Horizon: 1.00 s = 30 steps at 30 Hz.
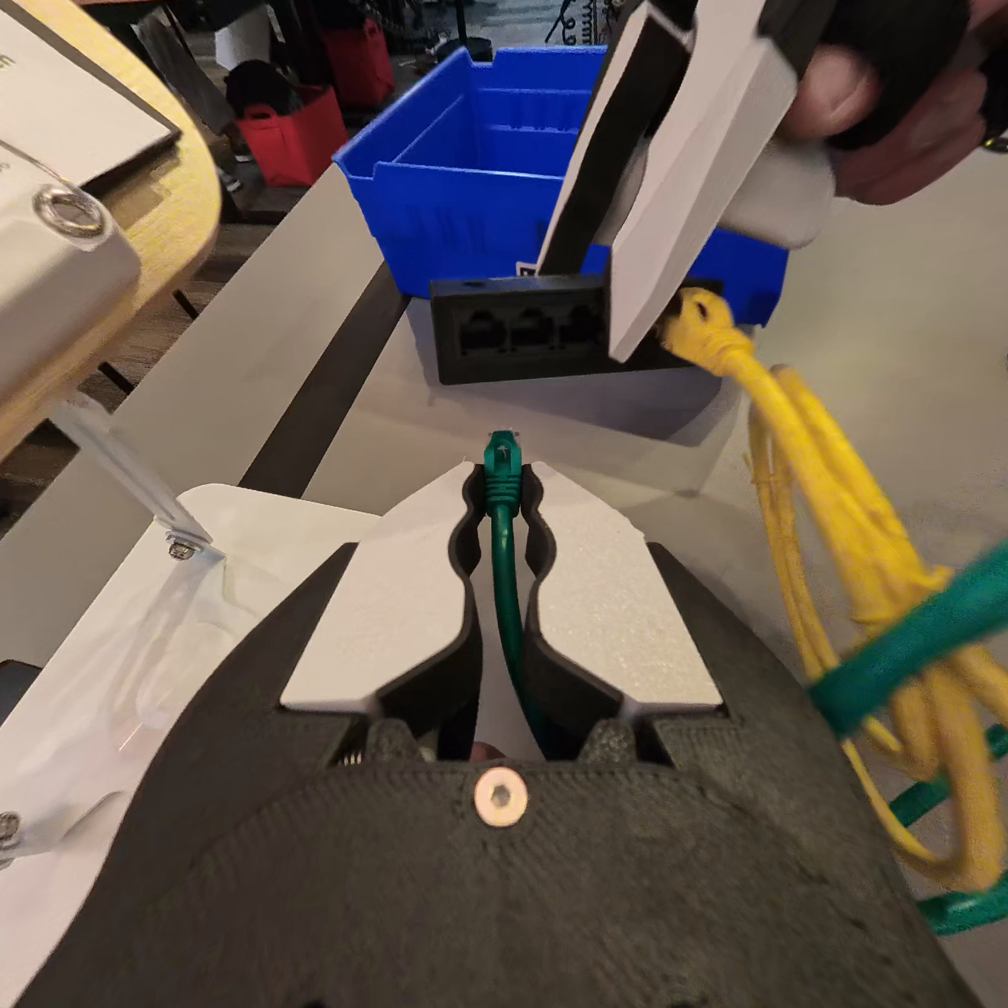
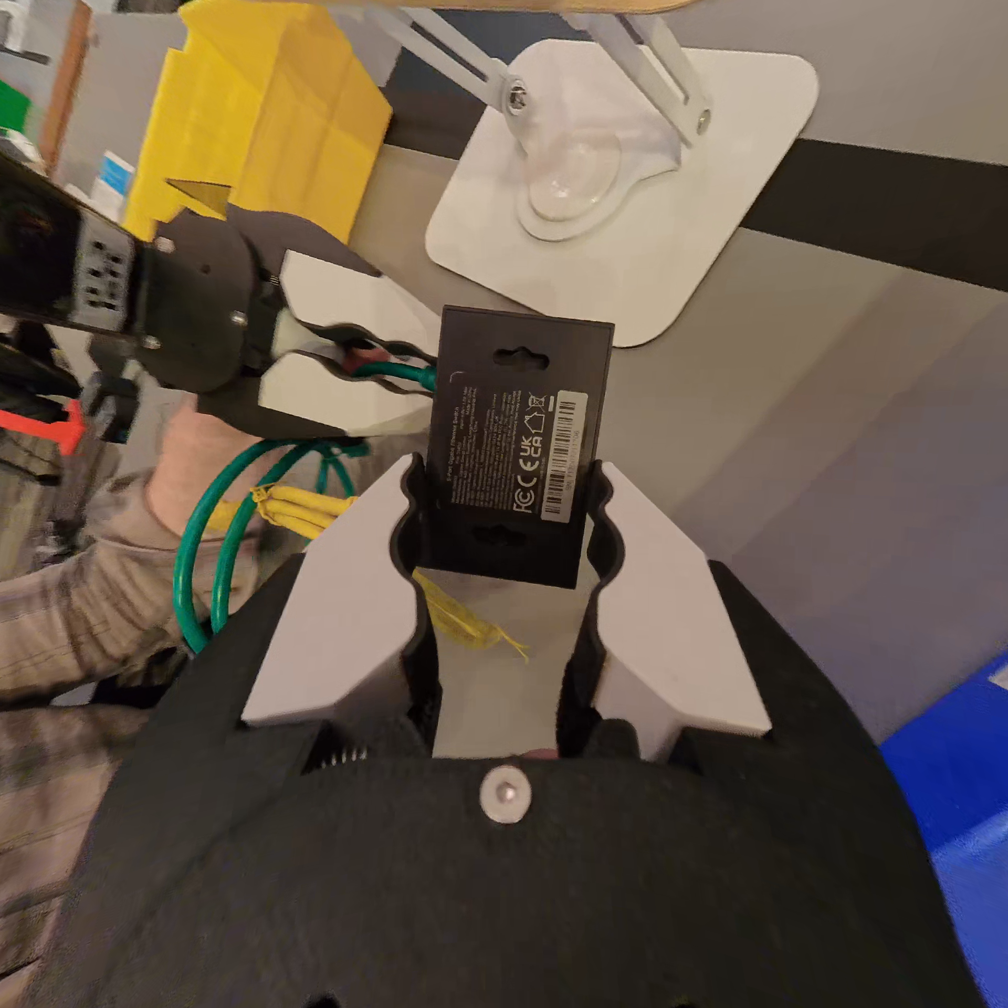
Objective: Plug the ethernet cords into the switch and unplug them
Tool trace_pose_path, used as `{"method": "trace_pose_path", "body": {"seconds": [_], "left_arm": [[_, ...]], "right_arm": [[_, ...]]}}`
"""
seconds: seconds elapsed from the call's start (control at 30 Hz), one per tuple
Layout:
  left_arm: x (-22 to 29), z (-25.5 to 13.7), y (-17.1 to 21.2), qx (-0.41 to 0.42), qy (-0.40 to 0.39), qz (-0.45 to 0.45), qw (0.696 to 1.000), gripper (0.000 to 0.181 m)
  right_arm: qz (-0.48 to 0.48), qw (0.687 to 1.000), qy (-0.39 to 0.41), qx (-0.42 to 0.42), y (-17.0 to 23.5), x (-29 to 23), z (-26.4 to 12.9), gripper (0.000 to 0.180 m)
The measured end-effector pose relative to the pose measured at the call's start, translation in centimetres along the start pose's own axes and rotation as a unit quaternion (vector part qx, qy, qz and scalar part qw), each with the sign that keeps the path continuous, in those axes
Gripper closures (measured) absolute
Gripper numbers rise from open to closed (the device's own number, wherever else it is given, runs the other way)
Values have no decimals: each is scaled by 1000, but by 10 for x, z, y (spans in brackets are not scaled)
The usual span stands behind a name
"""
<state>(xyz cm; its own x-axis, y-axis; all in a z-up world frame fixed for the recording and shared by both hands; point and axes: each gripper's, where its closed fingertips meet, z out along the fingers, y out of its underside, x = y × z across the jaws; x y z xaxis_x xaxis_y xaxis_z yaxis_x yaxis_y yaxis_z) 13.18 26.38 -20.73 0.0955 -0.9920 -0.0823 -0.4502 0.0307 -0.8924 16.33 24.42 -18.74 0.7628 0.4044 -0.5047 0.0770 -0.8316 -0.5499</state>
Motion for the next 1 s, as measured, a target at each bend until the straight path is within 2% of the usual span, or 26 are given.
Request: {"method": "trace_pose_path", "body": {"seconds": [0.03,0.17,0.5,0.67,0.7,0.8,1.0], "left_arm": [[2,2,-1,6,4,0,1000,168],[14,12,-7,26,18,-3,999,168],[20,25,-3,33,22,-26,999,168],[19,25,0,31,25,-41,998,168],[20,24,-2,40,31,-48,998,168],[19,24,-2,41,33,-54,997,168],[16,24,1,37,27,-59,997,168]], "right_arm": [[4,1000,-13,5,0,-4,0,121],[10,999,-43,6,2,-19,7,121],[-30,997,16,-71,19,-11,20,119],[-31,998,7,-62,18,-12,24,118],[-26,998,-9,-59,18,-15,25,111],[-34,998,-16,-42,18,-16,25,119],[-17,999,-7,-29,15,-5,18,119]]}}
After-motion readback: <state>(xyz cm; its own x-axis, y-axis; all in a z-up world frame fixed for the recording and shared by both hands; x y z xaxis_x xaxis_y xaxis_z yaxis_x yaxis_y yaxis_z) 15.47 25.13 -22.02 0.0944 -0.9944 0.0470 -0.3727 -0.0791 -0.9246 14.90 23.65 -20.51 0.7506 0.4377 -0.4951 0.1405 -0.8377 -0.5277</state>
